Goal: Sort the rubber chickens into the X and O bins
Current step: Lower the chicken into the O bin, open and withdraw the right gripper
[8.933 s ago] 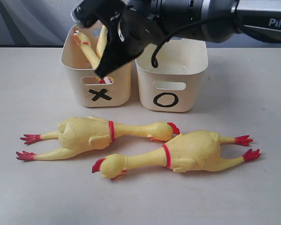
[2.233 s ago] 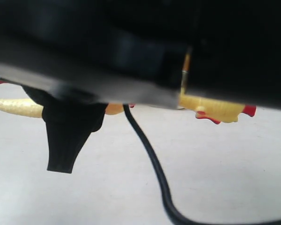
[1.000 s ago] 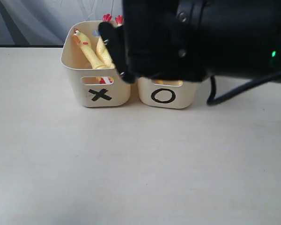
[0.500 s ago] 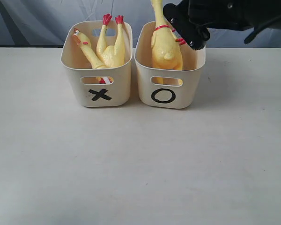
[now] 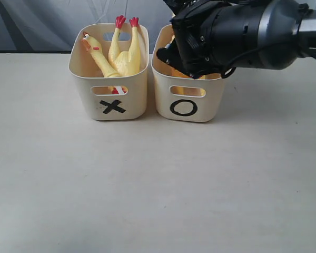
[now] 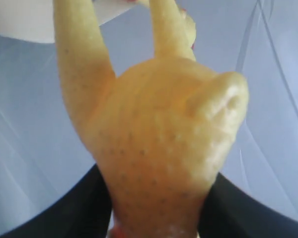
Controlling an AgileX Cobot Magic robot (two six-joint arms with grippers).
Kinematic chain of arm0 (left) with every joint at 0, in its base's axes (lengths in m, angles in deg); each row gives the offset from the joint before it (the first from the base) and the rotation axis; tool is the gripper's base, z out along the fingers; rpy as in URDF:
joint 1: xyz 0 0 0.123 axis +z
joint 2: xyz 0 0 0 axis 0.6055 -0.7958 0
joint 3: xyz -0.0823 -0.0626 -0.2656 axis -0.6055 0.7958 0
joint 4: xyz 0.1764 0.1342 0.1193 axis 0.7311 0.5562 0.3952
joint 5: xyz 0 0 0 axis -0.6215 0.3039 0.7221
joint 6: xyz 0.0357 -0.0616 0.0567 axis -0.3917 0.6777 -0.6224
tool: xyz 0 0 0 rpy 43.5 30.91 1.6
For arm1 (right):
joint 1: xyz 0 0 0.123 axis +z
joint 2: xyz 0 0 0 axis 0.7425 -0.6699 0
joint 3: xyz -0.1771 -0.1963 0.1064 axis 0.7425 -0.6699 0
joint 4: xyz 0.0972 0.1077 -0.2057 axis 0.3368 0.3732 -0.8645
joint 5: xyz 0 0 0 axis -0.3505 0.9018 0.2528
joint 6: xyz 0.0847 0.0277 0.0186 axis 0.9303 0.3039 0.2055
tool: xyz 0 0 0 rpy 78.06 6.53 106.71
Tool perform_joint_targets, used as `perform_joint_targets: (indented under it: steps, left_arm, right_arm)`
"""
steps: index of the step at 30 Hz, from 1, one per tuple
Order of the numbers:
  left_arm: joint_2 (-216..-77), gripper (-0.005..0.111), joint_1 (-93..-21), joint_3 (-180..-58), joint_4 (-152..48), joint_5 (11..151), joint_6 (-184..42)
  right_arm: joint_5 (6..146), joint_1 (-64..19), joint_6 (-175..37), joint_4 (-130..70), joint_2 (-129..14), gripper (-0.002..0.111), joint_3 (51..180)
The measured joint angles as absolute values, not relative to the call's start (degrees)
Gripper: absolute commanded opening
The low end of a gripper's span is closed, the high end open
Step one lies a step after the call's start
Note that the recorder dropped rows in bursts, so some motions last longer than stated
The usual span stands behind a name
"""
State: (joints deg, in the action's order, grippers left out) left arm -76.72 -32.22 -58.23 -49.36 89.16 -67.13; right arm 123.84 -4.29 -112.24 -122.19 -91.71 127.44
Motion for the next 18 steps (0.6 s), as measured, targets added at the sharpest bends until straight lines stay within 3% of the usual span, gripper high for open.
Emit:
perform_joint_targets:
  steps: [3, 8, 10, 18]
  left_arm:
    - [-76.7, 0.0, -32.2, -58.2, -49.4, 89.2, -67.1]
    - [-76.7, 0.0, -32.2, -58.2, -49.4, 89.2, -67.1]
    - [-76.7, 0.0, -32.2, -58.2, -49.4, 89.2, -67.1]
    - [-76.7, 0.0, -32.2, -58.2, -49.4, 89.2, -67.1]
  right_arm:
    - [121.6, -4.3, -104.7, -122.3, -92.4, 0.023, 127.4]
    - [121.6, -4.3, -101.7, -122.3, -92.6, 0.065, 128.2]
    - [122.0, -4.3, -101.3, -122.2, -92.6, 0.069, 128.7]
    - [124.2, -4.3, -100.9, -121.8, -92.6, 0.069, 129.1]
